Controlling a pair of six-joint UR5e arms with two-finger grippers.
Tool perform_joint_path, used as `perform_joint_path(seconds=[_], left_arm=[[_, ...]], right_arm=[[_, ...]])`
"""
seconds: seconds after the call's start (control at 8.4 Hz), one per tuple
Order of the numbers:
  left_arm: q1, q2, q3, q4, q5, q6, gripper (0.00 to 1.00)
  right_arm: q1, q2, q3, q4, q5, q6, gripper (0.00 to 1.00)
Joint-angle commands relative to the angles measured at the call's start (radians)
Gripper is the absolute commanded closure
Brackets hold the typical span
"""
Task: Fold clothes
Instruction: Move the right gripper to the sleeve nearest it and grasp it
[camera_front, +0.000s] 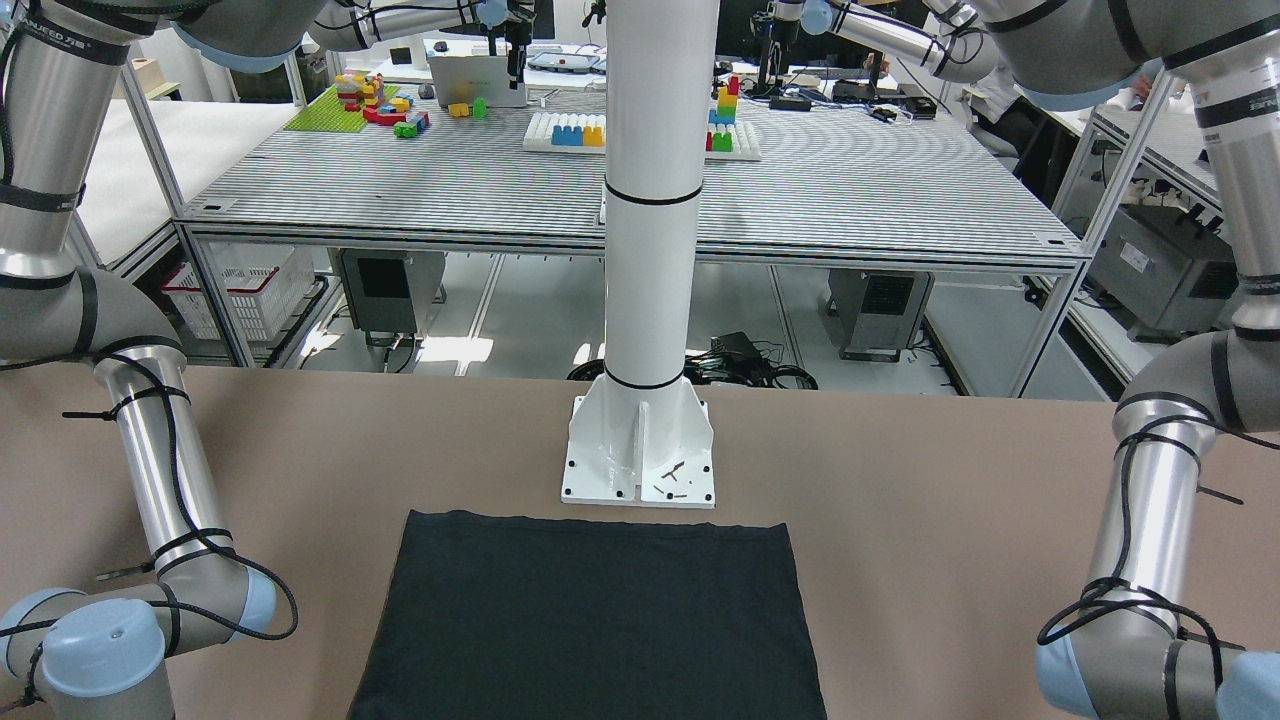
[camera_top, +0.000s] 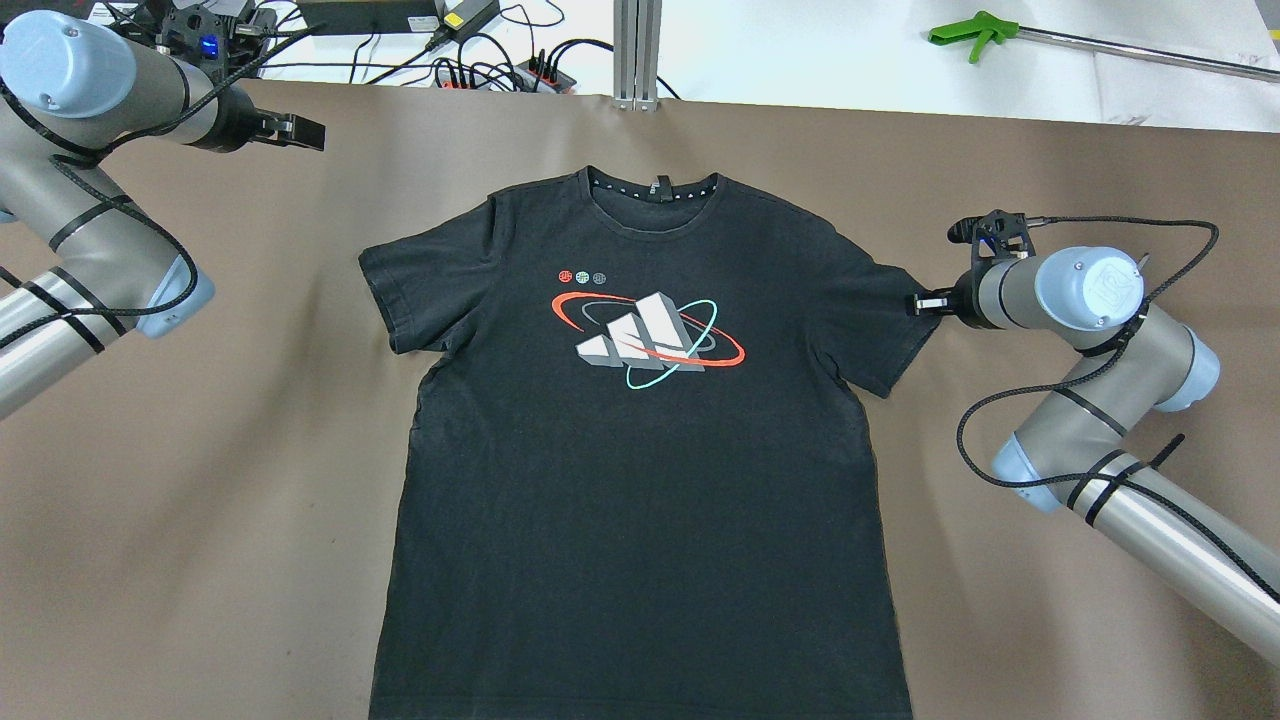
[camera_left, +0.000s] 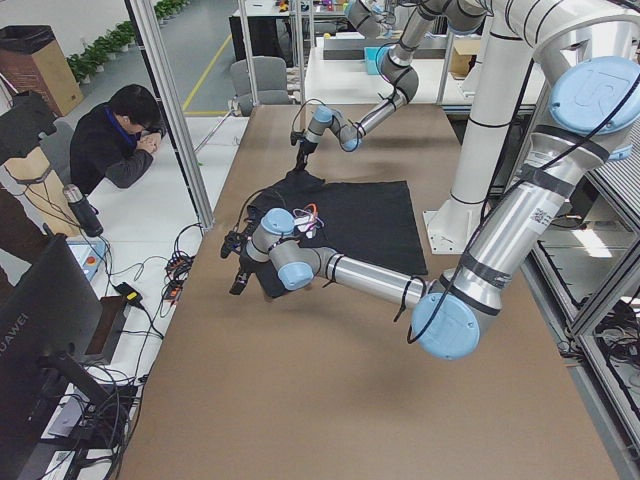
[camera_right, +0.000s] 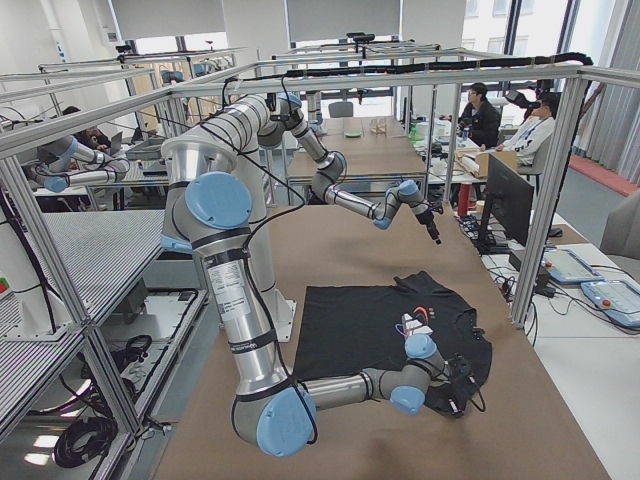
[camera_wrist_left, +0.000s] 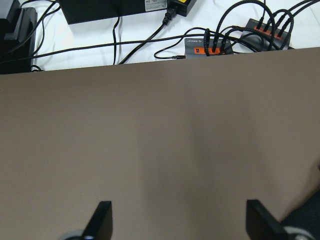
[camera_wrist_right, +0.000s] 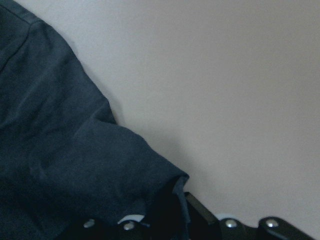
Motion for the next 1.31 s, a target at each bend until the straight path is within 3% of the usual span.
perform_joint_path(seconds=[0.0,0.24,0.48,0.83,1.19], left_arm=[[-0.001,0.001,0.0,-0.001,-0.002,0.0,0.06],[-0.001,0.004,0.0,-0.001,-0.002,0.0,0.06],[0.0,0.006,0.018,-0.002,-0.002,0.006,0.06],[0.002,0.006,0.032,-0.008,0.0,0.009,0.06],[0.012,-0.001,0.06,-0.011,0.0,0.009,0.06]], right_arm=[[0.022,0.0,0.136,-0.087,0.077,-0.001,1.0],[0.02,0.047,0.245,-0.232,0.085,0.002,1.0],[-0.018,0.135,0.221,-0.282,0.055,0.02,1.0],[-0.09,0.384,-0.04,-0.28,-0.117,0.034,1.0],[-0.145,0.433,-0.09,-0.276,-0.199,0.059,1.0]])
